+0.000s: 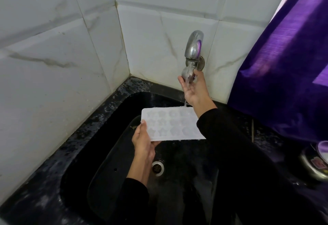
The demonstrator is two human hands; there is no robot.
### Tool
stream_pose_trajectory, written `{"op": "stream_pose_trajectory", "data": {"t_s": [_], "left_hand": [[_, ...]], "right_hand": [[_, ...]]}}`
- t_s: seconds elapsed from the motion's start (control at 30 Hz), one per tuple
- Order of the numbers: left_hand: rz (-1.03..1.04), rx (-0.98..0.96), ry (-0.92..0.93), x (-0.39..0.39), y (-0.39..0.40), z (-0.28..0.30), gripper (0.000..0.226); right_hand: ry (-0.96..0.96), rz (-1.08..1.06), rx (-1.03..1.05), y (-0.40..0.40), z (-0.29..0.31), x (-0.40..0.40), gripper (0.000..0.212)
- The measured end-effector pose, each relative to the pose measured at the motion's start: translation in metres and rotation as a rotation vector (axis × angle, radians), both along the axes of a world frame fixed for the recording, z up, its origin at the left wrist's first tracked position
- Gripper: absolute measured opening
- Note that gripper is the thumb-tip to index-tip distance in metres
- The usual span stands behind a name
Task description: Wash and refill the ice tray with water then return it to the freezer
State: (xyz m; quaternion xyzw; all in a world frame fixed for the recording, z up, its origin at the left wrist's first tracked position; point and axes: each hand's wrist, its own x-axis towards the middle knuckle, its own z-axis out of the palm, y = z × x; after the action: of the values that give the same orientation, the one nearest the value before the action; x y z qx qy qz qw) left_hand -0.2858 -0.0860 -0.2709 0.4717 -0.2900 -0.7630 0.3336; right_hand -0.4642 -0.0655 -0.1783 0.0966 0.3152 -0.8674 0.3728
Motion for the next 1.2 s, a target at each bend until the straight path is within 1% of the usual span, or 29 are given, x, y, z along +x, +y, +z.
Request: {"op": "stream_pose_trajectory", "data": {"t_s": [0.07,0.1,0.13,0.17,0.2,0.27,0.33,0.37,0.4,0.47,0.53,0.6,0.63,0.67,0.7,0.77,0.8,0.83,0.93,1.03,1.2], "left_hand": [[-0.003,-0.004,0.012,0.003,0.001,0.004,0.018],[-0.005,-0.007,0.019,0.005,0.002,0.006,0.018],[-0.005,-0.010,0.025,0.008,0.004,0.008,0.018],[-0.004,-0.014,0.031,0.011,0.004,0.010,0.017],[-0.003,-0.019,0.033,0.015,0.006,0.013,0.017],[-0.003,-0.030,0.023,0.023,0.009,0.016,0.017],[0.002,-0.035,0.016,0.033,0.014,0.019,0.018],[0.004,-0.039,0.014,0.039,0.017,0.020,0.018],[0.008,-0.042,0.015,0.045,0.021,0.021,0.018],[0.020,-0.042,0.008,0.057,0.029,0.021,0.020],[0.022,-0.036,0.003,0.069,0.038,0.021,0.020],[0.012,-0.030,0.005,0.080,0.048,0.020,0.020],[0.008,-0.027,0.009,0.085,0.053,0.021,0.020],[0.005,-0.026,0.012,0.090,0.057,0.020,0.020],[0.001,-0.025,0.014,0.094,0.061,0.020,0.020],[-0.009,-0.023,0.014,0.102,0.069,0.019,0.022],[-0.013,-0.024,0.013,0.106,0.074,0.019,0.024],[-0.017,-0.023,0.011,0.110,0.078,0.017,0.027],[-0.040,-0.003,0.008,0.120,0.091,0.013,0.032],[-0.091,0.020,0.031,0.127,0.099,0.015,0.035],[-0.181,0.012,0.109,0.139,0.101,0.021,0.044]], "right_hand": [[0.005,0.041,0.007,0.005,0.003,0.001,0.026],[0.045,0.062,0.056,0.009,0.004,0.001,0.027],[0.115,0.085,0.157,0.013,0.006,0.001,0.032],[0.210,0.107,0.317,0.019,0.006,0.001,0.037],[0.307,0.104,0.492,0.026,0.005,0.002,0.038],[0.541,0.022,0.818,0.048,0.003,0.006,0.034],[0.793,-0.051,1.017,0.079,0.002,0.016,0.036],[0.844,-0.080,1.060,0.096,0.000,0.023,0.038],[0.854,-0.095,1.081,0.113,-0.003,0.032,0.039],[0.815,-0.067,1.121,0.140,-0.016,0.049,0.040],[0.764,0.027,1.149,0.158,-0.031,0.067,0.042],[0.686,0.125,1.171,0.172,-0.043,0.084,0.051],[0.642,0.165,1.164,0.178,-0.049,0.092,0.057],[0.596,0.192,1.122,0.184,-0.053,0.099,0.063],[0.546,0.215,1.046,0.189,-0.056,0.105,0.063],[0.458,0.242,0.871,0.199,-0.056,0.117,0.054],[0.436,0.244,0.811,0.203,-0.055,0.123,0.051],[0.427,0.243,0.795,0.206,-0.054,0.127,0.048],[0.434,0.213,0.876,0.211,-0.057,0.139,0.045],[0.471,0.122,0.961,0.217,-0.066,0.148,0.044],[0.476,0.118,0.930,0.226,-0.069,0.156,0.042]]}}
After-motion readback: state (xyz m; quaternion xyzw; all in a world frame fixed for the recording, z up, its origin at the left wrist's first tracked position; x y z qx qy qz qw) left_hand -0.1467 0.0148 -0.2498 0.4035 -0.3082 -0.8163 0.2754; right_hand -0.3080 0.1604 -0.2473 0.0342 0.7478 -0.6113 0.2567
